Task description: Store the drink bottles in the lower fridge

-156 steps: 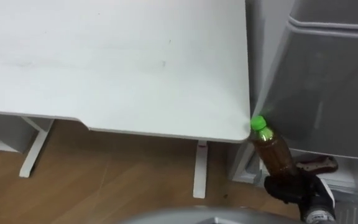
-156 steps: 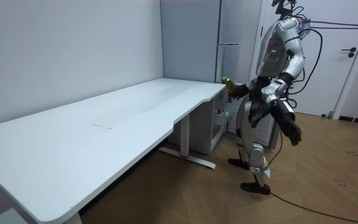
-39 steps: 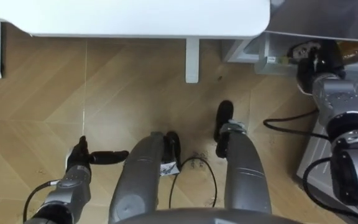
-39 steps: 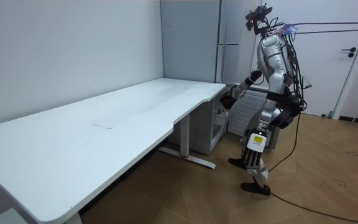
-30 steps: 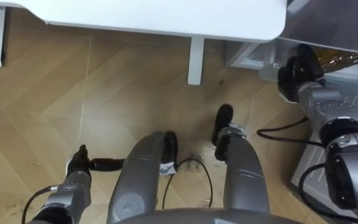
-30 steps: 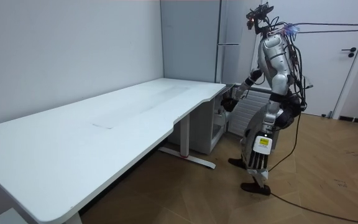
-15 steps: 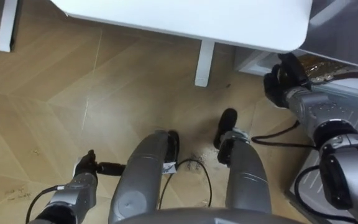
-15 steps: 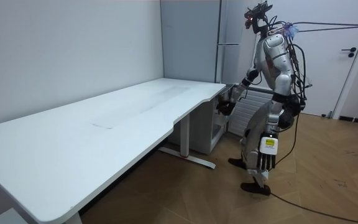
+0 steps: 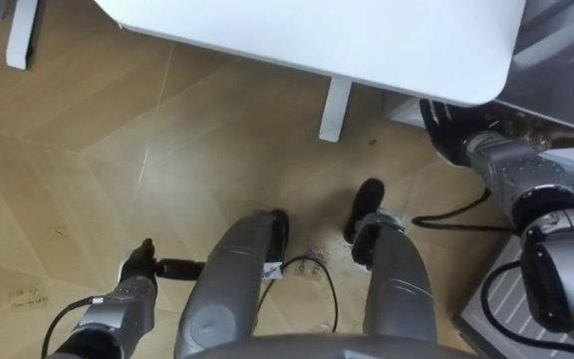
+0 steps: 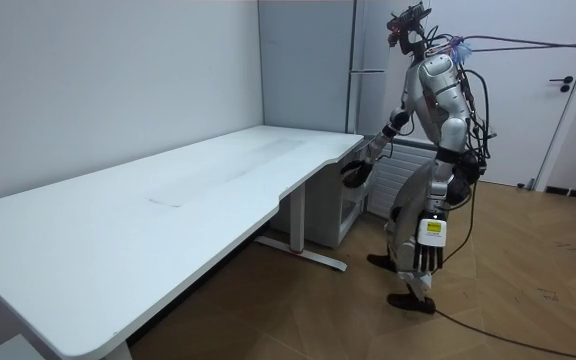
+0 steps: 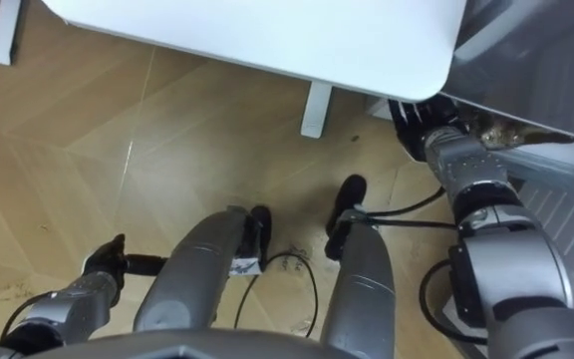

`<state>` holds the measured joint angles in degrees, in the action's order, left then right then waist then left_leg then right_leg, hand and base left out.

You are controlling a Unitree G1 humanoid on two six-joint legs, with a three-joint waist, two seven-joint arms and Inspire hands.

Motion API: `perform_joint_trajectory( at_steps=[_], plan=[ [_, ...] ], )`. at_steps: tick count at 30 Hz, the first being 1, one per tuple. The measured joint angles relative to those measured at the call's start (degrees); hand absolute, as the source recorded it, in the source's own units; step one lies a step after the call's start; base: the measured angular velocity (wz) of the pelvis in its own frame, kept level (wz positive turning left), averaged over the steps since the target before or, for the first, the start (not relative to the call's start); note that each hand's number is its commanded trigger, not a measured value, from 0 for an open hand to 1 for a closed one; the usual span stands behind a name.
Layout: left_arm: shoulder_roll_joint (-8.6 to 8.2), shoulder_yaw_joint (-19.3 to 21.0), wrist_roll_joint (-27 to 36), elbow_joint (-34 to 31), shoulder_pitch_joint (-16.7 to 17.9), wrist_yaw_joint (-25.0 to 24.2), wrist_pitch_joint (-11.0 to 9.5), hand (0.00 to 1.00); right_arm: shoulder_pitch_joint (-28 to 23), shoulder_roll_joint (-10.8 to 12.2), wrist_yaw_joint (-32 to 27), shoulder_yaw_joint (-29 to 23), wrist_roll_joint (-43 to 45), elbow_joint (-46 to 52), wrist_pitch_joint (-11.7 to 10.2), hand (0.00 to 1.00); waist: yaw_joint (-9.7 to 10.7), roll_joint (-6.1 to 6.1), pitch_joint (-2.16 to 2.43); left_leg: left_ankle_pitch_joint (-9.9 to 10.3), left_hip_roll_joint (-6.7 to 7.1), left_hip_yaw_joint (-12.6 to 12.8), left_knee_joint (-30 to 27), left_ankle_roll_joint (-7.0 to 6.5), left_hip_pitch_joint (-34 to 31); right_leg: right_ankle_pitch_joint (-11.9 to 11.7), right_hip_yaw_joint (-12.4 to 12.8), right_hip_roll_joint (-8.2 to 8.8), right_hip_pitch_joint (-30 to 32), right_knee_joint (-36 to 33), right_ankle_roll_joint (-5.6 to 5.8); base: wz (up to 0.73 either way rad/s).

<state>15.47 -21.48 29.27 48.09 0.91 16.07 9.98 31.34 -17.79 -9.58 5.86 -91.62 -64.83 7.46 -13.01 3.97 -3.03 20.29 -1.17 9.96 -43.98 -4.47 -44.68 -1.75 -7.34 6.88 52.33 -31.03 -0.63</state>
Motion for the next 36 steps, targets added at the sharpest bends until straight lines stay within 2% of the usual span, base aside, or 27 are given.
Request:
perform_joint_trajectory(
  at_steps=[14, 22, 28, 32, 36],
  plan=[
    [0.07, 1.1, 0.5, -1.0, 0.2, 0.9, -0.6, 0.0, -0.4, -1.0, 2.8, 0.5, 1.0, 0.0, 0.9, 0.0, 0.1, 0.01, 0.0, 0.0, -0.15, 0.0, -1.2, 0.02, -0.1, 0.0, 0.0, 0.2, 0.0, -0.7, -0.07, 0.0],
    [0.38, 1.1, 0.5, -1.2, 2.3, 2.3, -0.4, 0.0, -1.1, -1.3, 5.7, 0.5, 1.7, -0.1, 1.4, 0.0, 0.2, -0.04, 0.03, 0.0, -0.27, 0.1, -1.6, 0.03, 0.1, 0.0, -0.4, 0.39, -0.3, -0.7, -0.11, 0.0],
    [0.48, 1.1, 0.5, -1.1, 2.6, 2.2, -0.2, 0.0, -3.0, -2.7, 11.0, 0.7, 4.7, -2.1, 1.4, 0.0, 0.4, -0.16, 0.06, 0.1, -0.33, -0.3, -1.7, 0.13, 0.3, 0.0, -0.6, 0.17, -1.0, -0.4, -0.04, 0.01],
    [0.75, 1.3, 0.5, 0.5, 2.7, 0.8, -0.1, 0.0, -6.2, -2.8, 15.8, 0.7, 7.8, -3.4, 1.4, 0.0, 1.6, -0.23, 0.09, 0.2, -0.5, -1.0, -0.9, 0.33, 2.2, 0.1, -1.3, -0.06, -3.4, 0.7, -0.1, 0.03],
    [1.06, 3.4, 0.5, 2.7, 3.0, -0.9, -0.4, 0.0, -10.0, -2.9, 20.4, 0.7, 9.0, -5.0, 1.3, 0.0, 1.9, -0.3, 0.25, 0.4, -1.17, -1.0, 0.5, 0.7, 4.9, -0.4, -1.3, -1.05, -6.5, 3.0, -0.05, -0.08]
  ],
)
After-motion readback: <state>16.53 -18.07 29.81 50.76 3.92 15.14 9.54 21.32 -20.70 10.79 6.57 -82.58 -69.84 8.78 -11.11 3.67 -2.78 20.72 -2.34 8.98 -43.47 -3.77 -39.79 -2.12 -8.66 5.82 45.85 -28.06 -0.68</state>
